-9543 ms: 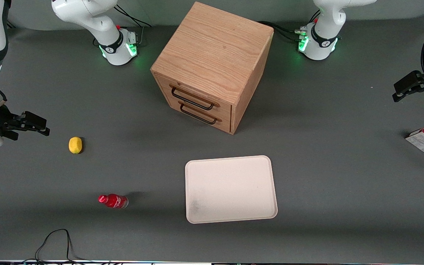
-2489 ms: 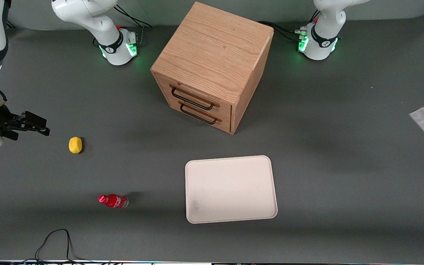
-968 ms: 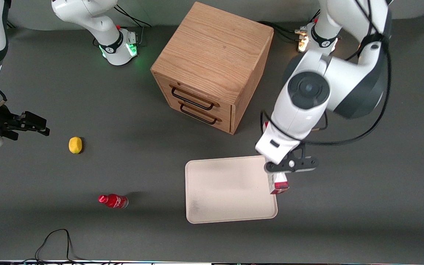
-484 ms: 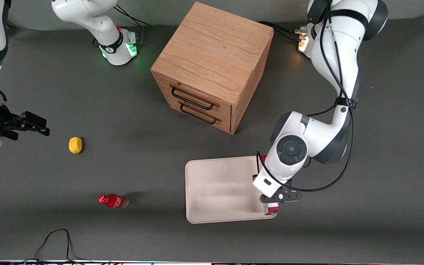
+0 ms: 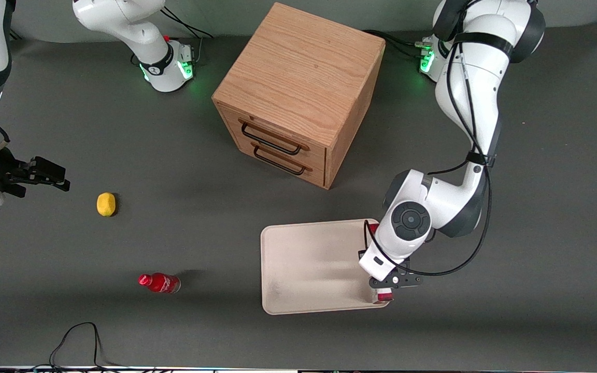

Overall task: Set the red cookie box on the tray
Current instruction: 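Lower the cookie box onto the tray's edge and lay it down, then open the left gripper and raise it away from the tray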

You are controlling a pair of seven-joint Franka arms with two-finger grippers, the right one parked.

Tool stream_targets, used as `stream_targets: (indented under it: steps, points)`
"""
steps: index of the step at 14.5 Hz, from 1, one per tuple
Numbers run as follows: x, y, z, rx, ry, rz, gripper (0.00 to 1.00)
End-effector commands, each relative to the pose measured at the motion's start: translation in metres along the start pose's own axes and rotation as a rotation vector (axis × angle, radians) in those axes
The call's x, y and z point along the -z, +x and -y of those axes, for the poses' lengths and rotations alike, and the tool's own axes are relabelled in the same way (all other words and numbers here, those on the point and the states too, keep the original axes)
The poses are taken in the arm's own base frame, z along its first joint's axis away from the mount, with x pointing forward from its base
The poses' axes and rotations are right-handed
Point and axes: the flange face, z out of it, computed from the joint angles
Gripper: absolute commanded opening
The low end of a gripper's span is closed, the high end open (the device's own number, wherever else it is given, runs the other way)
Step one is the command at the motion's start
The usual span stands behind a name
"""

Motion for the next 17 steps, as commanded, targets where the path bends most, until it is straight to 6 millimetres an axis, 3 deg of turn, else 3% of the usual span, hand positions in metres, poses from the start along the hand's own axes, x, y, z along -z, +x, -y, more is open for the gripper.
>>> stream_targets:
  steps: [1, 3, 5, 6, 9, 11, 13, 16, 17]
  points:
    - [0.000, -0.002, -0.003, 0.016, -0.008, -0.007, 0.00]
    - [-0.001, -0.003, -0.003, 0.006, -0.005, -0.006, 0.00]
    - [0.005, -0.002, -0.003, 0.011, -0.005, -0.013, 0.85]
    - [0.006, -0.002, -0.003, 0.013, -0.005, -0.015, 1.00]
    - [0.022, -0.001, -0.002, 0.018, -0.009, -0.017, 1.00]
    - [0.055, -0.001, 0.005, 0.029, 0.002, 0.000, 1.00]
    - [0.114, -0.012, 0.010, 0.026, 0.031, 0.041, 1.00]
    - [0.224, -0.039, 0.037, 0.036, 0.055, 0.095, 1.00]
    - [0.259, -0.046, 0.054, 0.050, 0.058, 0.105, 1.00]
